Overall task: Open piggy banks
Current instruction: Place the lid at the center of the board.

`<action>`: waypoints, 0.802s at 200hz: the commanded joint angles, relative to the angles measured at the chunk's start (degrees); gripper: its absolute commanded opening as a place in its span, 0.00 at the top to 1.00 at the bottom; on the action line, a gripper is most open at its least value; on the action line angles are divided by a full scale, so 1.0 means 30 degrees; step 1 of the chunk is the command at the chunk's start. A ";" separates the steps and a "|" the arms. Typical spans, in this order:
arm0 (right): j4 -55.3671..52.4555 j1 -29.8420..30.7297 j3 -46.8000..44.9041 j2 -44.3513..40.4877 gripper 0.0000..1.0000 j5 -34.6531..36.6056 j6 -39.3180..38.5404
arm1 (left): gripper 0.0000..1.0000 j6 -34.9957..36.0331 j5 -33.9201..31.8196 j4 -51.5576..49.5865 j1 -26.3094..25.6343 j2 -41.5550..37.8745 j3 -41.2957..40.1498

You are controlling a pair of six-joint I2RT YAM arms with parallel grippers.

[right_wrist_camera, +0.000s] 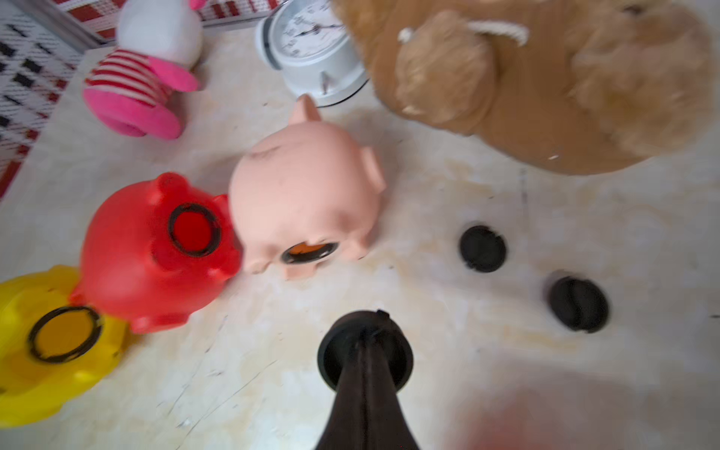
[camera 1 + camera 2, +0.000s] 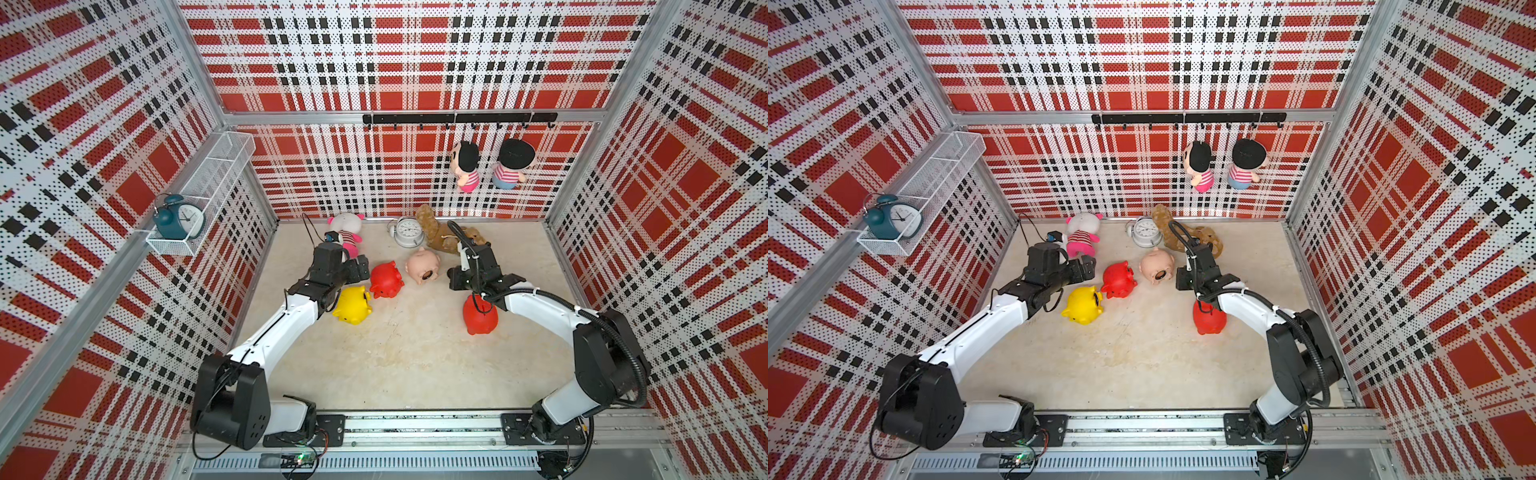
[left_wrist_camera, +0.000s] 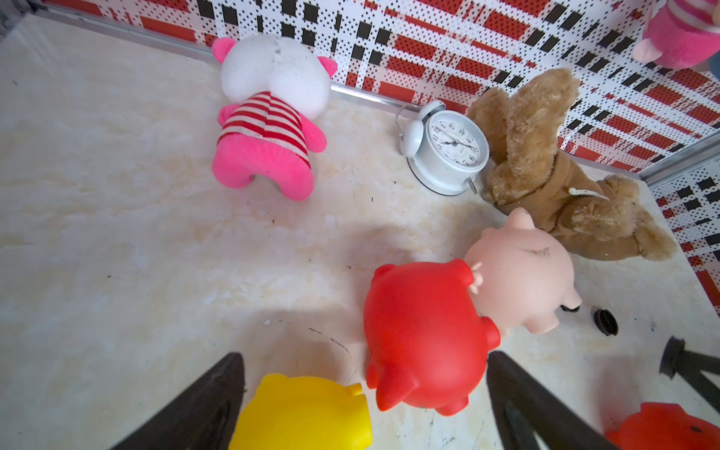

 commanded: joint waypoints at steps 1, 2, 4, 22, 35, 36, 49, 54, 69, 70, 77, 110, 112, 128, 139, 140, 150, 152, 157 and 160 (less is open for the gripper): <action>-0.2059 -0.1115 0.1262 0.1859 1.00 0.0596 -0.1446 | 0.02 0.0642 -0.0432 0.1260 0.0145 -0.1174 -0.0382; -0.2091 -0.1175 0.1328 0.1958 1.00 0.0587 -0.1463 | 0.02 0.0634 -0.0425 0.1293 0.0145 -0.1196 -0.0406; -0.2138 -0.1265 0.1473 0.2179 1.00 0.0581 -0.1498 | 0.02 0.0651 -0.0398 0.1354 0.0146 -0.1257 -0.0424; -0.2938 -0.2057 0.2807 0.4106 1.00 0.0147 -0.1481 | 0.02 0.0572 -0.0135 0.1744 0.0144 -0.1594 -0.0726; -0.2836 -0.2394 0.3132 0.5043 1.00 -0.0212 -0.1451 | 0.01 0.0466 0.0168 0.1993 0.0117 -0.1641 -0.0902; -0.2832 -0.2401 0.3142 0.5103 1.00 -0.0256 -0.1451 | 0.01 0.0459 0.0197 0.2011 0.0132 -0.1635 -0.0900; -0.2860 -0.2552 0.3404 0.5807 1.00 -0.0811 -0.1504 | 0.02 0.0367 0.0429 0.2170 0.0146 -0.1512 -0.0964; -0.2871 -0.2554 0.3512 0.6032 1.00 -0.1095 -0.1581 | 0.02 0.0364 0.0453 0.2217 0.0125 -0.1445 -0.0972; -0.3259 -0.2555 0.3912 0.6612 1.00 -0.1609 -0.1737 | 0.02 0.0336 0.0491 0.2305 0.0144 -0.1230 -0.0981; -0.3292 -0.2569 0.3942 0.6634 1.00 -0.1613 -0.1740 | 0.02 0.0335 0.0491 0.2313 0.0145 -0.1239 -0.0984; -0.3487 -0.2554 0.4114 0.6796 1.00 -0.1604 -0.1833 | 0.01 0.0338 0.0566 0.2376 0.0144 -0.1145 -0.1008; -0.3809 -0.2697 0.4267 0.6298 0.79 -0.0954 -0.2022 | 0.02 0.0250 0.0739 0.2461 0.0136 -0.0742 -0.1015; -0.3820 -0.2700 0.4251 0.6245 0.78 -0.0903 -0.2033 | 0.02 0.0247 0.0728 0.2466 0.0129 -0.0740 -0.1008; -0.4146 -0.2947 0.4192 0.5283 0.73 -0.0627 -0.2117 | 0.02 0.0196 0.0625 0.2468 0.0142 -0.0669 -0.1038; -0.4424 -0.3108 0.3982 0.4393 0.71 -0.0493 -0.2211 | 0.02 0.0129 0.0607 0.2496 0.0131 -0.0633 -0.1029; -0.4461 -0.3124 0.3977 0.4295 0.71 -0.0455 -0.2212 | 0.02 0.0129 0.0592 0.2497 0.0138 -0.0618 -0.1022; -0.4660 -0.3196 0.3574 0.3373 0.69 -0.0199 -0.2242 | 0.02 -0.0113 0.0600 0.2505 0.0136 -0.0610 -0.1070; -0.4670 -0.3213 0.3492 0.3199 0.68 -0.0165 -0.2242 | 0.02 -0.0144 0.0664 0.2543 0.0143 -0.0627 -0.1066; -0.4742 -0.3249 0.3210 0.2625 0.66 -0.0132 -0.2235 | 0.01 -0.0180 0.0868 0.2659 0.0143 -0.0632 -0.1123; -0.4759 -0.3260 0.3020 0.2286 0.62 -0.0140 -0.2227 | 0.02 -0.0173 0.0911 0.2723 0.0138 -0.0632 -0.1132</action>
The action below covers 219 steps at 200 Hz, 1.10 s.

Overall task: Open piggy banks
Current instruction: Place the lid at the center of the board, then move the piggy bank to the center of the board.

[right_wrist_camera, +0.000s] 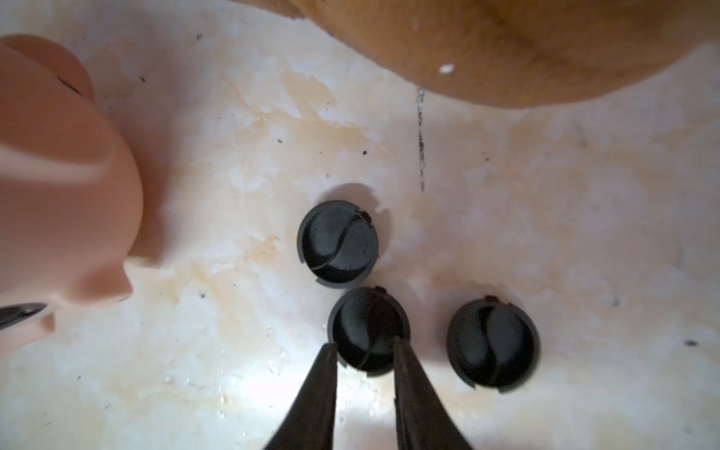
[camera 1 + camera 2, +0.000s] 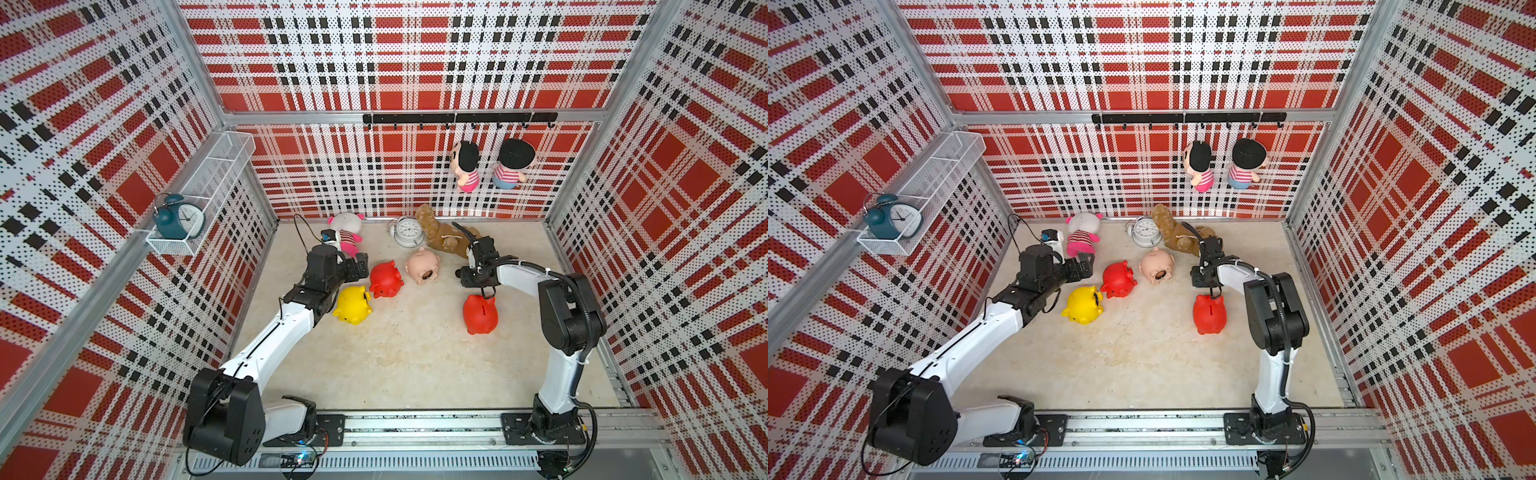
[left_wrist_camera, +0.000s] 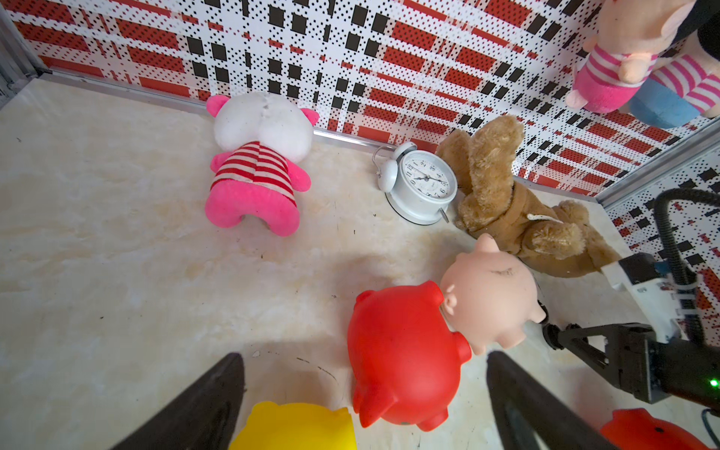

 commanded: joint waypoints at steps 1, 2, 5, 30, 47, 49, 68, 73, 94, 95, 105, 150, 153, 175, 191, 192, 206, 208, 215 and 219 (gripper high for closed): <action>-0.0716 -0.0359 -0.0733 -0.3030 0.62 0.0611 -0.0391 | 0.02 -0.0292 0.0425 0.0680 0.0105 0.0118 -0.0353; -0.0717 -0.0366 -0.0795 -0.3080 0.61 0.0600 -0.0388 | 0.02 -0.0290 0.0437 0.0697 0.0107 0.0133 -0.0368; -0.0739 -0.0386 -0.1014 -0.3439 0.59 0.0525 -0.0363 | 0.02 -0.0288 0.0480 0.0737 0.0109 0.0131 -0.0381; -0.0754 -0.0430 -0.2836 -0.5688 0.43 -0.0514 -0.0017 | 0.02 -0.1082 0.1148 0.0860 0.0109 0.0296 -0.0288; -0.0591 -0.0431 -0.4149 -0.6916 0.38 -0.1803 0.0319 | 0.02 -0.1052 0.1416 0.1081 0.0720 0.0221 -0.0376; -0.0503 -0.0431 -0.4310 -0.7028 0.38 -0.1935 0.0370 | 0.02 -0.1028 0.1445 0.1091 0.0738 0.0232 -0.0359; 0.0420 -0.0431 -0.6076 -0.8156 0.31 -0.2901 0.0719 | 0.02 -0.0602 0.1569 0.1124 0.0735 0.0192 -0.0370; 0.0640 -0.0431 -0.6495 -0.8364 0.30 -0.2962 0.0812 | 0.02 -0.0528 0.1601 0.1124 0.0749 0.0198 -0.0338; 0.1581 -0.0431 -0.8137 -0.8924 0.24 -0.3591 0.0989 | 0.02 -0.0493 0.1813 0.1262 0.0763 0.0286 -0.0426; 0.1633 -0.0431 -0.8203 -0.8942 0.23 -0.3639 0.0991 | 0.02 -0.0493 0.1849 0.1266 0.0758 0.0304 -0.0419; 0.2020 -0.0431 -0.8801 -0.8994 0.18 -0.4022 0.1072 | 0.02 -0.0493 0.2007 0.1270 0.0749 0.0454 -0.0410; 0.3706 0.0745 -1.1176 -1.0427 0.00 -0.3867 0.3468 | 0.01 -0.1261 0.1671 0.1300 -0.0313 0.0663 -0.0489; 0.3834 0.0983 -1.1324 -1.0572 0.00 -0.3626 0.3683 | 0.02 -0.1395 0.1572 0.1300 -0.0519 0.0622 -0.0495; 0.3537 0.1857 -1.1647 -1.1623 0.00 -0.2169 0.4662 | 0.02 -0.1931 -0.1927 0.1441 -0.3532 0.0081 -0.1191; 0.1897 0.1877 -1.1206 -1.2827 0.00 -0.0678 0.4747 | 0.02 -0.2732 -0.4774 0.1561 -0.6259 -0.0117 -0.1656; 0.1777 0.1880 -1.1173 -1.2915 0.00 -0.0615 0.4730 | 0.02 -0.2814 -0.4946 0.1577 -0.6459 -0.0117 -0.1693; 0.0025 0.1831 -1.0733 -1.4383 0.00 0.1124 0.4381 | 0.02 -0.4389 -0.6276 0.2164 -0.8370 -0.0092 -0.2224; -0.0217 0.1827 -1.0709 -1.4593 0.00 0.1412 0.4330 | 0.02 -0.4609 -0.6367 0.2307 -0.8602 -0.0088 -0.2344; -0.1178 0.1831 -1.0474 -1.5267 0.00 0.2414 0.4177 | 0.02 -0.5328 -0.6463 0.3029 -0.9343 -0.0040 -0.2778; -0.1722 0.1802 -1.0352 -1.5629 0.00 0.2987 0.4010 | 0.02 -0.5666 -0.6465 0.3579 -0.9708 -0.0020 -0.3045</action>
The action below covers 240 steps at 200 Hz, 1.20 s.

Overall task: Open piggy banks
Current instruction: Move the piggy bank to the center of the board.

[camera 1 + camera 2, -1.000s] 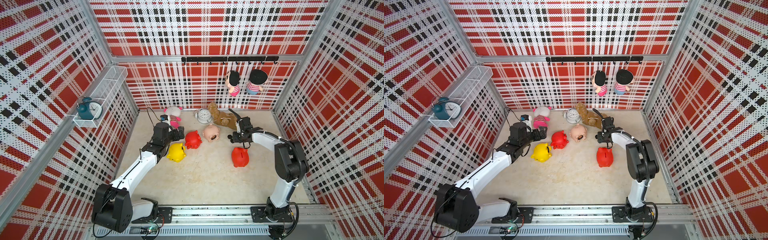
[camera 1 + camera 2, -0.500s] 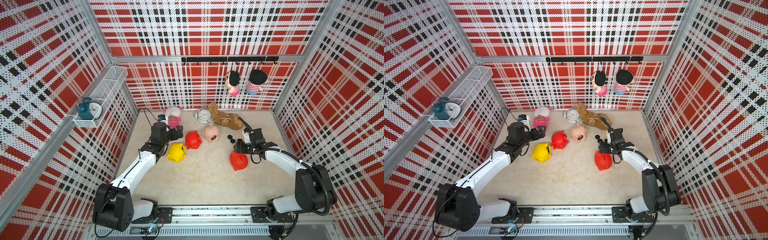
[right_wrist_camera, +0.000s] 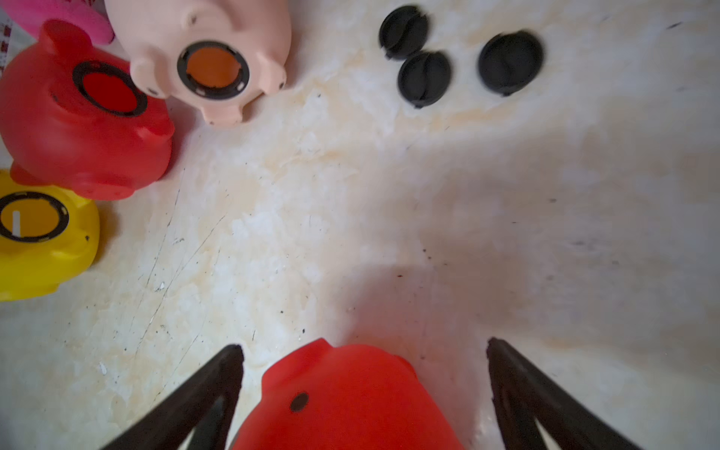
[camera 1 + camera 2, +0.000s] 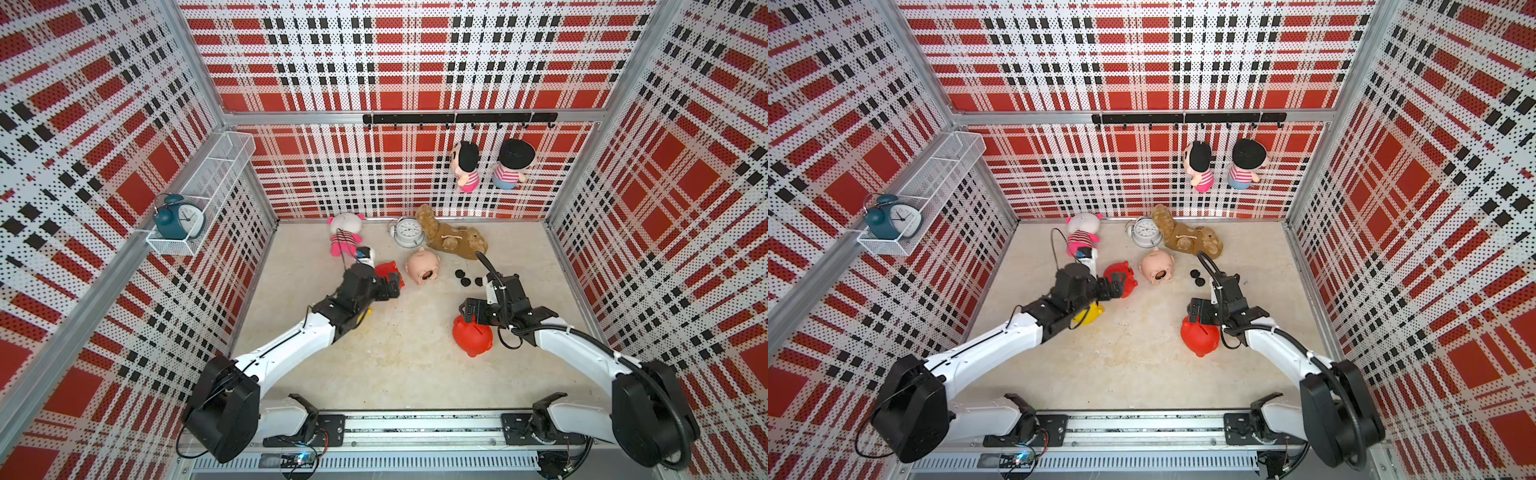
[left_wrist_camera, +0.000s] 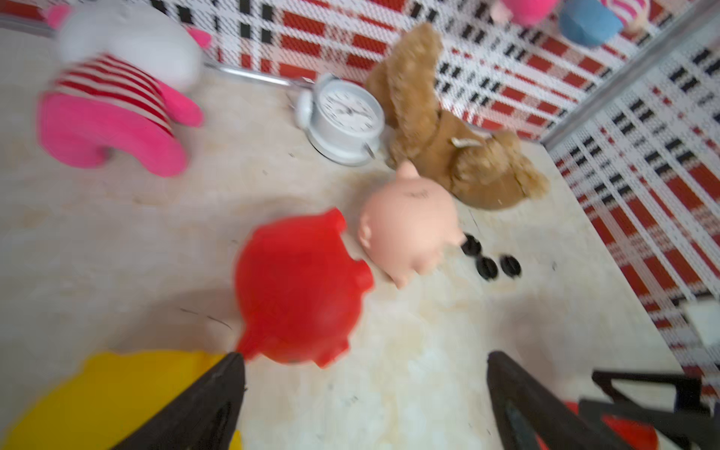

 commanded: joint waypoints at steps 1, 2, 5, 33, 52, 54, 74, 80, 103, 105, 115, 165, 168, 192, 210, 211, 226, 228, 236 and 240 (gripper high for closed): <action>-0.3227 -0.0096 0.1001 -0.2280 0.00 0.3923 -0.0209 | 0.02 -0.2678 -0.2874 0.2067 -0.1933 -0.0403 -0.1153; -0.3378 -0.0097 0.1023 -0.2378 0.00 0.4070 -0.0230 | 0.02 -0.2777 -0.2881 0.2186 -0.2035 -0.0391 -0.1212; -0.3749 -0.0098 0.1102 -0.2559 0.00 0.4504 -0.0352 | 0.02 -0.3027 -0.2909 0.2564 -0.2318 -0.0350 -0.1389; -0.6974 -0.0121 0.1246 -0.3420 0.00 0.6499 -0.0936 | 0.02 -0.4438 -0.3317 0.4605 -0.4218 0.0537 -0.2008; -0.7572 -0.0037 0.0518 -0.3847 0.00 0.5175 -0.0553 | 0.02 -0.4736 -0.3293 0.5147 -0.5052 0.1291 -0.1652; -0.7595 0.0005 0.0416 -0.3888 0.00 0.5117 -0.0481 | 0.02 -0.4761 -0.3282 0.5176 -0.5122 0.1372 -0.1601; -0.8037 0.1343 0.0533 -0.4066 0.00 0.5912 0.0253 | 0.02 -0.4938 -0.3148 0.5293 -0.5715 0.2079 -0.1032; -0.8231 0.1362 0.0594 -0.3889 0.00 0.5518 0.0400 | 0.02 -0.5009 -0.3145 0.5293 -0.5858 0.2259 -0.0902; -0.8216 0.2022 0.0256 -0.3221 0.00 0.3682 0.1385 | 0.02 -0.5436 -0.2927 0.5407 -0.6197 0.2657 -0.0770; -0.8180 0.2167 0.0219 -0.3211 0.00 0.3652 0.1505 | 0.02 -0.5485 -0.2898 0.5424 -0.6228 0.2695 -0.0788; -0.7870 0.2891 0.0004 -0.3024 0.00 0.3499 0.2107 | 0.02 -0.5709 -0.2874 0.5435 -0.6279 0.2755 -0.0854; -0.3601 0.6482 -0.0400 -0.1141 0.00 0.2092 0.5365 | 0.02 -0.7389 -0.2913 0.4247 -0.6428 0.1978 -0.1712; -0.3294 0.6675 -0.0329 -0.0947 0.00 0.2140 0.5507 | 0.02 -0.7482 -0.2957 0.4089 -0.6431 0.1894 -0.1737; -0.1605 0.7697 0.0855 0.0659 0.00 0.2497 0.5195 | 0.02 -0.7809 -0.3469 0.2718 -0.6539 0.1266 -0.1978; -0.2750 0.7844 0.1990 0.1043 0.00 0.3074 0.4229 | 0.02 -0.8154 -0.4046 0.2248 -0.6342 0.0669 -0.2523; -0.2833 0.7842 0.2045 0.1041 0.00 0.3104 0.4186 | 0.02 -0.8166 -0.4053 0.2247 -0.6305 0.0614 -0.2571; -0.4055 0.7842 0.2329 0.0513 0.00 0.3138 0.3575 | 0.02 -0.8406 -0.3919 0.2529 -0.5579 -0.0114 -0.3388; -0.4233 0.7841 0.2333 0.0410 0.00 0.3055 0.3488 | 0.02 -0.8440 -0.3864 0.2602 -0.5437 -0.0231 -0.3522; -0.4837 0.7859 0.2351 -0.0036 0.00 0.2663 0.3138 | 0.02 -0.8556 -0.3510 0.3001 -0.4798 -0.0657 -0.4079; -0.5142 0.7842 0.2351 -0.0278 0.00 0.2394 0.2880 | 0.02 -0.8540 -0.3236 0.3220 -0.4509 -0.0897 -0.4368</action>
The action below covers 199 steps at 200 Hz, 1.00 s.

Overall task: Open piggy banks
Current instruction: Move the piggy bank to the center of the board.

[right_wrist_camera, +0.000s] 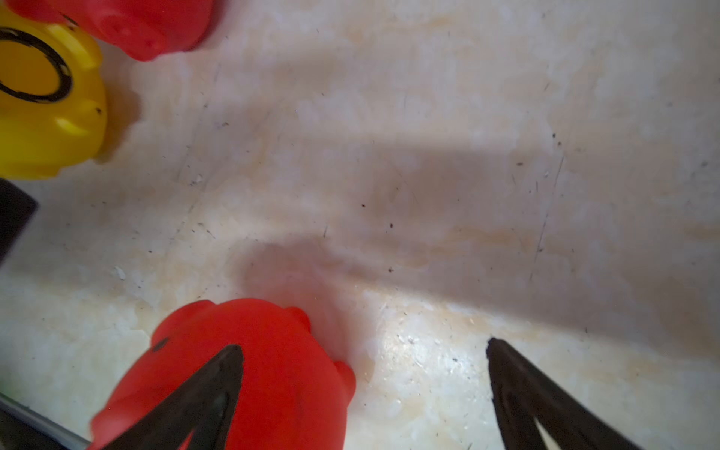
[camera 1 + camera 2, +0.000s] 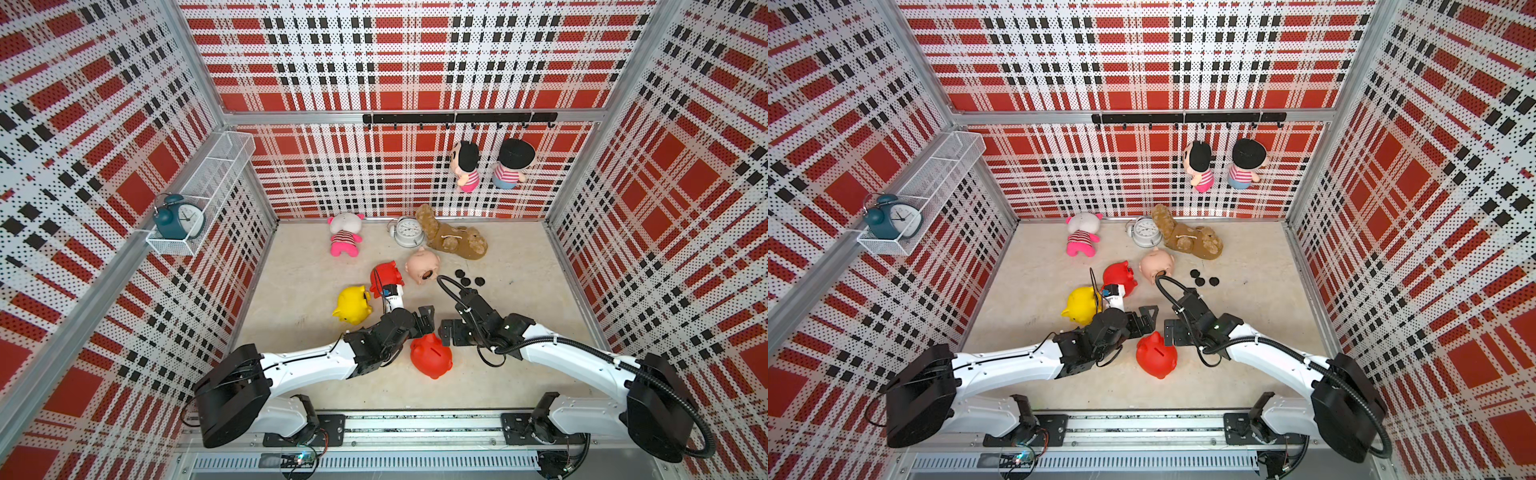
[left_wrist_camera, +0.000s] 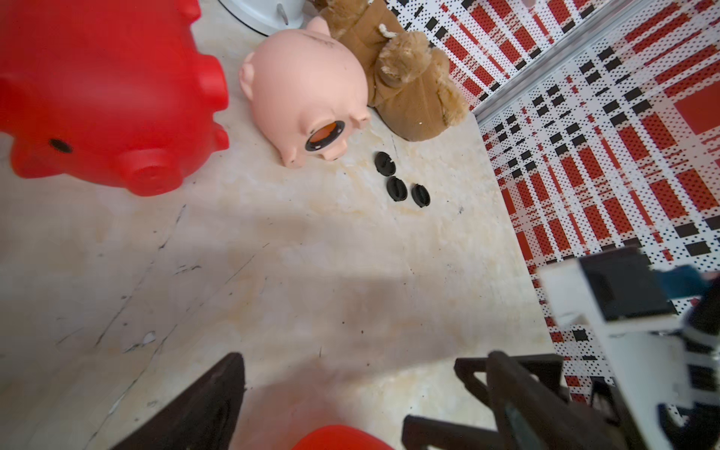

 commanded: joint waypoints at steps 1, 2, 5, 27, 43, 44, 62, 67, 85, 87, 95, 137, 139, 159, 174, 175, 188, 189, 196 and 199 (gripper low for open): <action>-0.1871 0.0060 0.0492 -0.1270 0.00 -0.0466 -0.1192 | 0.02 -0.0535 0.0099 0.0142 0.1458 -0.1310 -0.1364; -0.1959 0.0060 0.0510 -0.1314 0.00 -0.0537 -0.1242 | 0.02 -0.0525 0.0157 0.0177 0.1545 -0.1385 -0.1440; -0.2237 0.0060 0.0526 -0.1477 0.00 -0.0753 -0.1400 | 0.02 -0.0520 0.0284 0.0273 0.1824 -0.1561 -0.1623; -0.3884 0.0307 0.0476 -0.2801 0.00 -0.2793 -0.2280 | 0.02 0.0072 0.0945 0.0586 0.3910 -0.3263 -0.2449; -0.4788 0.0882 0.0341 -0.3009 0.00 -0.4196 -0.2316 | 0.02 0.0658 0.1252 0.0549 0.5285 -0.4497 -0.2598; -0.4823 0.0940 0.0332 -0.3004 0.00 -0.4248 -0.2302 | 0.01 0.0687 0.1261 0.0541 0.5349 -0.4532 -0.2599; -0.4685 0.2517 -0.0061 -0.2587 0.00 -0.4501 -0.2097 | 0.02 0.1160 0.1312 0.0552 0.6360 -0.5629 -0.2599; -0.4516 0.2935 -0.0167 -0.2376 0.00 -0.4436 -0.2006 | 0.02 0.1249 0.1327 0.0581 0.6567 -0.5872 -0.2598; -0.3521 0.3926 -0.0502 -0.1327 0.00 -0.4485 -0.1424 | 0.02 0.1483 0.1486 0.0705 0.7094 -0.6380 -0.2560; -0.3360 0.4007 -0.0557 -0.1233 0.00 -0.4456 -0.1304 | 0.02 0.1479 0.1499 0.0687 0.7129 -0.6418 -0.2589; -0.2647 0.4200 -0.0681 -0.0800 0.00 -0.4329 -0.0837 | 0.02 0.1477 0.1572 0.0683 0.7241 -0.6484 -0.2599; 0.1728 0.4261 -0.0867 0.1223 0.00 -0.1887 0.3164 | 0.02 0.1062 0.2551 0.1106 0.7263 -0.6132 -0.3225; 0.1995 0.4274 -0.0919 0.1302 0.00 -0.1719 0.3330 | 0.02 0.1029 0.2600 0.1146 0.7259 -0.6107 -0.3275; 0.4219 0.3955 -0.0888 0.2341 0.00 -0.0314 0.4150 | 0.01 0.0604 0.3279 0.1842 0.7186 -0.5771 -0.3693; 0.5931 0.3250 -0.0870 0.3105 0.00 -0.0091 0.4478 | 0.02 0.0393 0.3449 0.2187 0.6984 -0.5412 -0.3853; 0.6088 0.3193 -0.0903 0.3144 0.00 -0.0101 0.4508 | 0.02 0.0379 0.3443 0.2210 0.6960 -0.5399 -0.3856; 0.8256 0.2412 -0.1053 0.3832 0.00 -0.0798 0.4870 | 0.02 0.0348 0.3448 0.2364 0.6664 -0.5063 -0.3776; 0.8408 0.2364 -0.1053 0.3903 0.00 -0.0864 0.4909 | 0.02 0.0341 0.3442 0.2372 0.6624 -0.5034 -0.3759; 0.9408 0.2084 -0.1021 0.4311 0.00 -0.1254 0.4920 | 0.02 0.0313 0.3404 0.2420 0.6434 -0.4839 -0.3679; 0.9658 0.2008 -0.0921 0.4467 0.00 -0.1400 0.4874 | 0.02 0.0292 0.3360 0.2418 0.6327 -0.4757 -0.3617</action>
